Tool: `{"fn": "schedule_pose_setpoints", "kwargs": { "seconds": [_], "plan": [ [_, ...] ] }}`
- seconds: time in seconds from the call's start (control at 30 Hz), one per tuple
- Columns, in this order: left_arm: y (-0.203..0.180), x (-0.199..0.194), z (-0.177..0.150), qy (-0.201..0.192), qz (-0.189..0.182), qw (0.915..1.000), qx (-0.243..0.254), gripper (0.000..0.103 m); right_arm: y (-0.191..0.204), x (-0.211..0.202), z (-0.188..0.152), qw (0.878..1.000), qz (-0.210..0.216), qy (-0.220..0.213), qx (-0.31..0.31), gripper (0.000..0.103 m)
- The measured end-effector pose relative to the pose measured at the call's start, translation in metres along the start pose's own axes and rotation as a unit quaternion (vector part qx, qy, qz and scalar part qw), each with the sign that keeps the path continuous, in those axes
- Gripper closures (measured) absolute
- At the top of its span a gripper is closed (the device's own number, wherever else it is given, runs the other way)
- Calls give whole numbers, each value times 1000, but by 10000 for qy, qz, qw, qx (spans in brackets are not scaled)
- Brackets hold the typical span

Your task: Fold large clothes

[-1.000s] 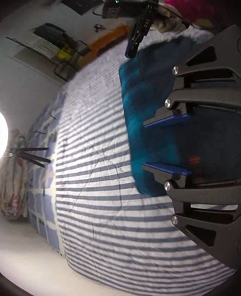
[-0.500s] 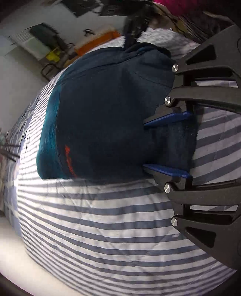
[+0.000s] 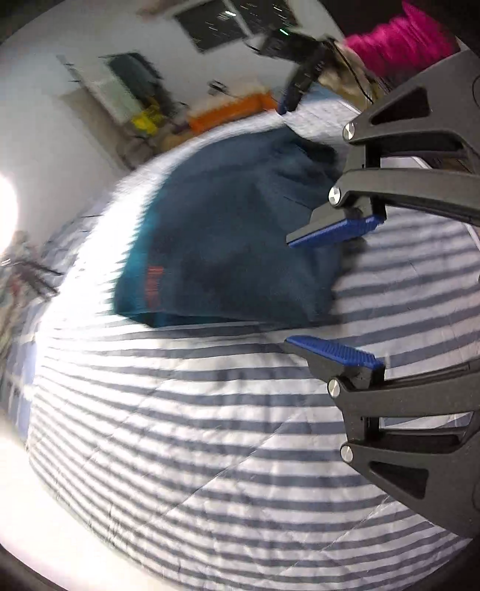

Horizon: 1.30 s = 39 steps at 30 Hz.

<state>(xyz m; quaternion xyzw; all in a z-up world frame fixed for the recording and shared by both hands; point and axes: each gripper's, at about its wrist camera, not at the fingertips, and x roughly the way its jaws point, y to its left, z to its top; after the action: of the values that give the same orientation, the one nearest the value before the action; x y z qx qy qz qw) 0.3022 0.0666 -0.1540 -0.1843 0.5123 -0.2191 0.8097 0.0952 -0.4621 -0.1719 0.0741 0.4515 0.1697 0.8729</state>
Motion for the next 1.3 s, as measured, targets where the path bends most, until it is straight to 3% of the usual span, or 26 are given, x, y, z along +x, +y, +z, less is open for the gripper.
{"fn": "schedule_pose_setpoints", "kwargs": {
  "seconds": [0.03,0.07,0.23,0.33,0.6,0.8,1.1,1.3],
  "plan": [
    [7,-5,7,-129,-94,9996,-236,31,-5,-2,4,9998,-48,-171,99,35],
    [14,-9,11,-211,-190,9987,-418,26,-14,-2,8,9991,-99,-334,248,34],
    [52,7,23,-162,-812,9862,-1434,26,-41,27,27,9967,196,-145,780,34],
    [65,24,28,6,-1024,9806,-1673,26,-49,43,32,9927,542,83,1071,34],
    [51,61,44,362,-1029,9850,-1335,26,-65,75,43,9847,939,380,1421,30],
    [37,91,49,676,-901,9880,-1059,26,-75,106,46,9835,933,638,1414,27],
    [31,113,61,686,-1052,9864,-1057,26,-87,132,51,9690,1615,618,1764,26],
    [23,125,66,728,-1094,9862,-1004,43,-86,139,53,9613,1929,610,1872,31]
  ]
}}
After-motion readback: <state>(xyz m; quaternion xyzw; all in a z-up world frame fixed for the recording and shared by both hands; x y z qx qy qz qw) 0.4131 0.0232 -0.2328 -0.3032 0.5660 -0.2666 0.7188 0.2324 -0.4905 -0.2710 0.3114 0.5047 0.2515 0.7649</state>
